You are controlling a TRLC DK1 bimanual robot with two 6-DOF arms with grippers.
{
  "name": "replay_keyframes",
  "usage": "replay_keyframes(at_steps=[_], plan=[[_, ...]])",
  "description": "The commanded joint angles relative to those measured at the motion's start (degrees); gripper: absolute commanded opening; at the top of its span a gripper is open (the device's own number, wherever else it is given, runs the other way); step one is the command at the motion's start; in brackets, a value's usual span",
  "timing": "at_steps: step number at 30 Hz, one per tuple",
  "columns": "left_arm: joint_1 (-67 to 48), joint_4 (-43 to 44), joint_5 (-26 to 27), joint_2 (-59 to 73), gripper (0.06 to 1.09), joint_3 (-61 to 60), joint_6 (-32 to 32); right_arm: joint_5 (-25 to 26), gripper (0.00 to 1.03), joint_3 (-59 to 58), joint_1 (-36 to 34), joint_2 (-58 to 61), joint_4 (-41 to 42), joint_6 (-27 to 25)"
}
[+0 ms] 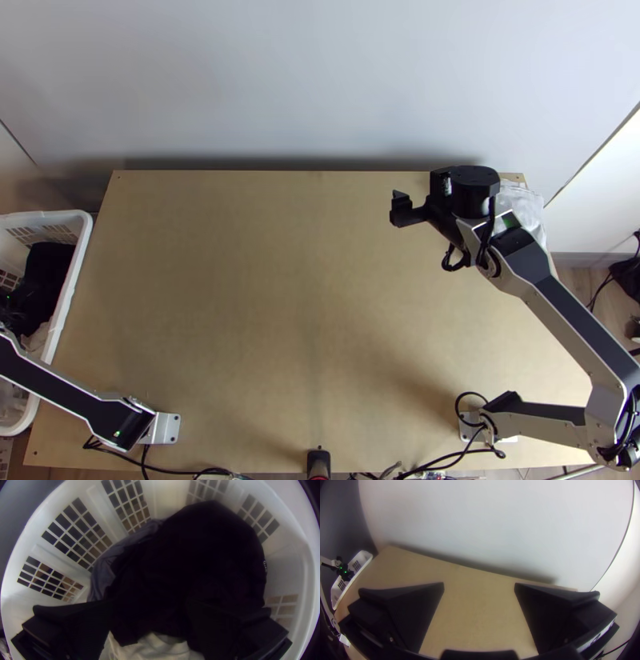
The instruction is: Fold the t-shirt
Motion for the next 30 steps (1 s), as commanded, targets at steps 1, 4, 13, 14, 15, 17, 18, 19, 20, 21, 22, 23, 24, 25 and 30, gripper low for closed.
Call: replay_keyframes(at_steps=[1, 4, 13, 14, 15, 17, 18, 19, 20, 21, 22, 23, 24, 25, 30], plan=[[0.6, 0.2, -0.8, 5.2, 1.03, 2.1, 1.0, 0.5, 0.98, 0.3, 0.1, -0.3, -0.9, -0.1], [1.0, 0.3, -1.4, 6.4, 1.03, 2.4, 1.3, 0.9, 0.98, 0.3, 0.0, -0.4, -1.2, -0.1], [1.3, 0.2, -3.6, 7.2, 0.77, 2.0, 4.6, 1.5, 0.98, -0.5, -0.2, -0.6, -1.5, -0.4], [1.2, 1.0, -3.8, 7.1, 0.58, 1.6, 4.8, 1.5, 0.98, -0.6, -0.2, -0.6, -1.5, -0.4], [1.2, 2.0, -4.2, 7.1, 0.27, 1.3, 5.4, 1.5, 0.98, -0.5, -0.2, -0.6, -1.5, -0.4], [1.3, 2.7, -4.4, 7.2, 0.12, 1.3, 5.7, 1.5, 0.98, -0.5, -0.2, -0.6, -1.5, -0.4], [1.3, 2.7, -4.4, 6.7, 0.12, 0.7, 6.3, 1.6, 0.98, -0.5, -0.3, -0.6, -1.5, -0.4], [1.3, 2.9, -4.4, 6.4, 0.12, 0.1, 6.7, 1.6, 0.98, -0.6, -0.4, -0.6, -1.5, -0.4], [1.3, 3.0, -4.4, 6.0, 0.12, -0.2, 6.7, 1.7, 0.98, -0.6, -0.6, -0.6, -1.5, -0.4], [1.3, 3.1, -4.4, 5.5, 0.12, -0.5, 6.6, 1.8, 0.98, -0.7, -0.8, -0.6, -1.5, -0.5], [1.4, 3.1, -4.3, 5.0, 0.12, -0.6, 6.6, 1.8, 0.98, -0.8, -1.0, -0.6, -1.4, -0.5], [1.5, 3.1, -4.3, 4.5, 0.11, -0.6, 6.4, 1.8, 0.98, -1.0, -1.3, -0.6, -1.3, -0.5], [1.7, 3.1, -4.3, 3.9, 0.11, -0.6, 6.1, 1.9, 0.98, -1.1, -1.5, -0.6, -1.1, -0.5], [1.9, 3.1, -4.0, 3.2, 0.11, -0.6, 5.8, 1.9, 0.98, -1.3, -1.7, -0.6, -1.0, -0.5], [2.3, 2.6, -1.4, -1.6, 0.11, -0.9, 4.2, 2.6, 0.98, -1.9, -1.8, -0.6, -0.3, -0.5]])
